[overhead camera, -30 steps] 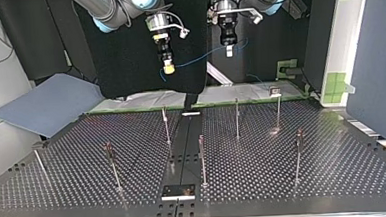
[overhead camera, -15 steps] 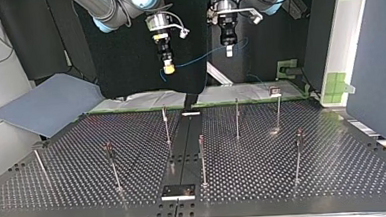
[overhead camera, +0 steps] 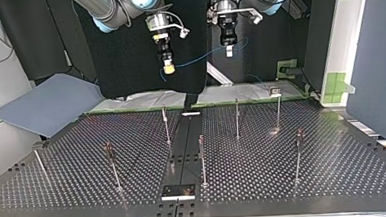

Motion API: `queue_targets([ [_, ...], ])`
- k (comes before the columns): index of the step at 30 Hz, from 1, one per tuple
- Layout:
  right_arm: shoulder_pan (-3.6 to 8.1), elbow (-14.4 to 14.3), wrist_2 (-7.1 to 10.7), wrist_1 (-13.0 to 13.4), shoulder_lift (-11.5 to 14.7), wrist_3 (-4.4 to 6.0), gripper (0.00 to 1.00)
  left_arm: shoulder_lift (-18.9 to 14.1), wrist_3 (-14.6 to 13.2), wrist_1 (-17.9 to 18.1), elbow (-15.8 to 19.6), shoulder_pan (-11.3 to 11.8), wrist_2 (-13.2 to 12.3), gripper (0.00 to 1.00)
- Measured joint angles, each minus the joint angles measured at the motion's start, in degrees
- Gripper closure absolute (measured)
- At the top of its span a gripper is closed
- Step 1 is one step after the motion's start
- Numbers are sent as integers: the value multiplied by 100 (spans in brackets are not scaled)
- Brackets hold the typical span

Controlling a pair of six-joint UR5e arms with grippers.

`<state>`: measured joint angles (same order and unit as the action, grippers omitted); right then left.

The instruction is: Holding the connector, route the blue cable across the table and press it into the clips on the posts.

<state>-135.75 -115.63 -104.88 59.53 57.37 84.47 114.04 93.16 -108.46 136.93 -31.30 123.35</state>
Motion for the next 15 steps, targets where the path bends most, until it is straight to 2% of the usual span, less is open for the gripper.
queue_targets([
  [15, 0, 0, 1, -2, -1, 1, 100, -2, 0, -1, -2, -1, 0, 100],
])
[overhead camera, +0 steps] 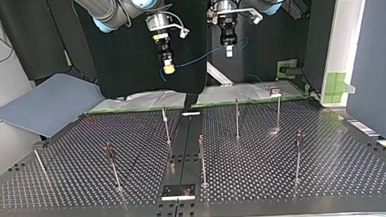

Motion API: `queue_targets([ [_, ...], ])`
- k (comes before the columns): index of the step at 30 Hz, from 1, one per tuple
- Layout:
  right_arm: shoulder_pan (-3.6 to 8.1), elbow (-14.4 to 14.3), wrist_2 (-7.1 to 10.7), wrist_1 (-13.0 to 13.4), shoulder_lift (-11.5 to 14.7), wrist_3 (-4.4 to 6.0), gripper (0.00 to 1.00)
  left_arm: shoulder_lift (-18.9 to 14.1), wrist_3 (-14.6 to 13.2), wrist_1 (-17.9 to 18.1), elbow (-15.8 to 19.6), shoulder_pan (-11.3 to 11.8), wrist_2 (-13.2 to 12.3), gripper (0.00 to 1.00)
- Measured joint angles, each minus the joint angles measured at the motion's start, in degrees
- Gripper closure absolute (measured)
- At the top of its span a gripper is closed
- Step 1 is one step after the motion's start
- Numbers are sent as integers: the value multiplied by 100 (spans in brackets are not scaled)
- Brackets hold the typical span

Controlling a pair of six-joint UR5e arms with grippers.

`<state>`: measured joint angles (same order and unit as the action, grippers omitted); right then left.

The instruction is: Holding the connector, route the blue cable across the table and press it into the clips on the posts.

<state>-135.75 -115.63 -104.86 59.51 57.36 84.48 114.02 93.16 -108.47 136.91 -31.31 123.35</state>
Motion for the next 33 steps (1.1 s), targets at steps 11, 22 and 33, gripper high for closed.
queue_targets([
  [11, -188, 108, 16, -254, -254, -156, 100, 7, -16, -287, 113, -15, 253, 100],
  [22, -227, 123, 18, -811, -506, -184, 100, 9, -17, -481, 123, -17, 316, 100],
  [33, -232, 150, 23, -1340, -501, -208, 100, -1, -10, -490, 150, -24, 371, 100],
])
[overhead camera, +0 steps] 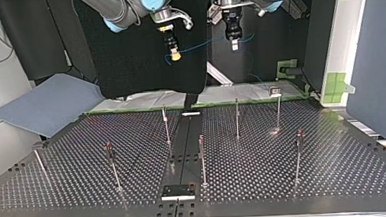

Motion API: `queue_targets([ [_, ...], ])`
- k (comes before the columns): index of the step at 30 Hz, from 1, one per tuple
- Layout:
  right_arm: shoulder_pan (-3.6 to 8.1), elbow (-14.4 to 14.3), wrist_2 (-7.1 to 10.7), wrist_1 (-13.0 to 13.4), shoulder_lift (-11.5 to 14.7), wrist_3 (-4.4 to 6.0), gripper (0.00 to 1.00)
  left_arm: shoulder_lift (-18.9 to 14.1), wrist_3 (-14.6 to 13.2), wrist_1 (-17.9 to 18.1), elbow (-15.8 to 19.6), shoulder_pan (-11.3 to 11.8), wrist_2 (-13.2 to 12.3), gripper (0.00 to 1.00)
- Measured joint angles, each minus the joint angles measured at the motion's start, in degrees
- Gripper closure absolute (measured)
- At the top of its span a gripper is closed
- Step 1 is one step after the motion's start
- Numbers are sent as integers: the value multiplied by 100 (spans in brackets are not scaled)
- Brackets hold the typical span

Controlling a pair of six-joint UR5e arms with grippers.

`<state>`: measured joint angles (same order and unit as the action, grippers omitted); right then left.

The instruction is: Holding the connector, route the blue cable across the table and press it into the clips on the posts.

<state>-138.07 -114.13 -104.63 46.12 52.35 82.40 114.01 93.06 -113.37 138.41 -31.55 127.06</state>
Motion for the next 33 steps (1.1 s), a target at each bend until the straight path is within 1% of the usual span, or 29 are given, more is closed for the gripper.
queue_targets([
  [2, -10, 75, 1, -86, 61, -9, 100, -57, 50, -42, 5, 6, 44, 100],
  [4, -54, 152, 20, -162, 134, 33, 100, -148, 132, -110, 6, 19, 88, 100],
  [5, -94, 207, 47, -218, 187, 75, 100, -192, 159, -147, 4, 29, 111, 100],
  [7, -138, 298, 111, -303, 277, 157, 100, -304, 158, -242, -16, 59, 186, 100],
  [8, -154, 362, 166, -365, 340, 218, 100, -352, 139, -286, -25, 69, 225, 100],
  [11, -171, 516, 311, -511, 495, 369, 100, -504, 48, -433, -84, 97, 364, 100],
  [14, -183, 648, 440, -642, 627, 490, 100, -666, -81, -594, -214, 141, 522, 100],
  [15, -186, 690, 481, -682, 669, 516, 100, -730, -114, -657, -273, 163, 585, 100],
  [22, -179, 1001, 792, -994, 980, 630, 100, -1081, -172, -1008, -617, 293, 935, 100],
  [27, -169, 1272, 1063, -1263, 1248, 664, 100, -1312, -122, -1241, -848, 389, 1166, 100],
  [31, -165, 1475, 1252, -1468, 1353, 696, 100, -1497, -94, -1427, -942, 466, 1352, 100],
  [33, -165, 1590, 1335, -1582, 1366, 741, 100, -1610, -86, -1537, -968, 502, 1464, 100],
])
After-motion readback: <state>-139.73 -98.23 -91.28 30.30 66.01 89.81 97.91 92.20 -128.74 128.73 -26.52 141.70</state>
